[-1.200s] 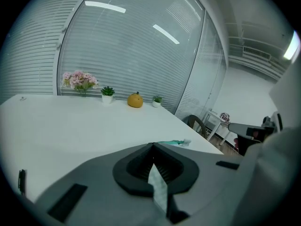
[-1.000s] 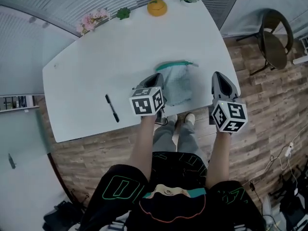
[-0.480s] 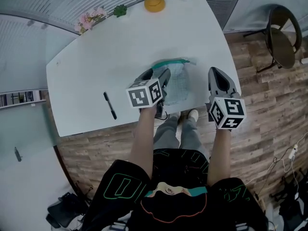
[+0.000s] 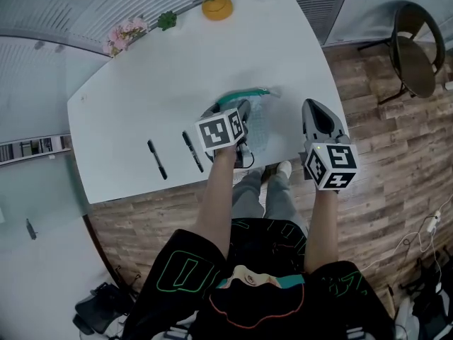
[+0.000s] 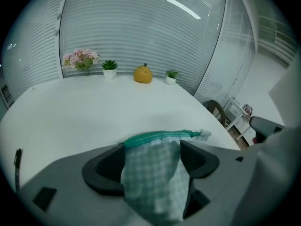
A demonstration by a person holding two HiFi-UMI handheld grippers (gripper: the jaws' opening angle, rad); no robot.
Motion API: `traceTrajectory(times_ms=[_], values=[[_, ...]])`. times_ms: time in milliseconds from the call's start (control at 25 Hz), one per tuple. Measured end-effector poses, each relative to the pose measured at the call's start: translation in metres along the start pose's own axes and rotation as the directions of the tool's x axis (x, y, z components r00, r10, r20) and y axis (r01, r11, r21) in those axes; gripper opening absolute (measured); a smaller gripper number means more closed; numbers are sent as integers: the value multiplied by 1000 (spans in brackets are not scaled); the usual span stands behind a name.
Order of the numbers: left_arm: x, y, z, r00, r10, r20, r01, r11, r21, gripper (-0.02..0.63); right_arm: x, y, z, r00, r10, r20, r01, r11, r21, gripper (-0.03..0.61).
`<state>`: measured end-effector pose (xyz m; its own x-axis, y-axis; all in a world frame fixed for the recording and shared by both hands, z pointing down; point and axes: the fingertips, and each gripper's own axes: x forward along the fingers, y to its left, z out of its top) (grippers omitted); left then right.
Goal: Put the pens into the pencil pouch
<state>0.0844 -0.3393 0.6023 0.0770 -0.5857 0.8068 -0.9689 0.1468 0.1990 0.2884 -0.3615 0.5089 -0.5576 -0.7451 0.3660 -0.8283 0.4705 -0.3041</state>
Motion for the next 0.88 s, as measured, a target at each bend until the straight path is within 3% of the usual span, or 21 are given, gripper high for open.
traceTrajectory(times_ms=[160, 320, 480, 720, 880], values=[[6, -2, 1, 998, 69, -2, -69, 996, 55, 376, 2, -7, -4, 1000, 3, -5, -2, 1000, 18, 0], [13, -5, 2, 989, 140, 54, -145, 982, 122, 376, 5, -13, -11, 1000, -4, -10, 5, 999, 44, 0], [13, -8, 1, 989, 121, 85, -132, 983, 128, 363, 8, -14, -15, 1000, 4, -19, -3, 999, 54, 0], [11, -4, -1, 993, 86, 77, -96, 985, 143, 197, 10, -8, -13, 999, 18, -41, -16, 998, 60, 0], [5, -1, -7, 995, 39, 87, -51, 989, 140, 34, 10, 5, -6, 999, 28, -38, -27, 999, 43, 0]])
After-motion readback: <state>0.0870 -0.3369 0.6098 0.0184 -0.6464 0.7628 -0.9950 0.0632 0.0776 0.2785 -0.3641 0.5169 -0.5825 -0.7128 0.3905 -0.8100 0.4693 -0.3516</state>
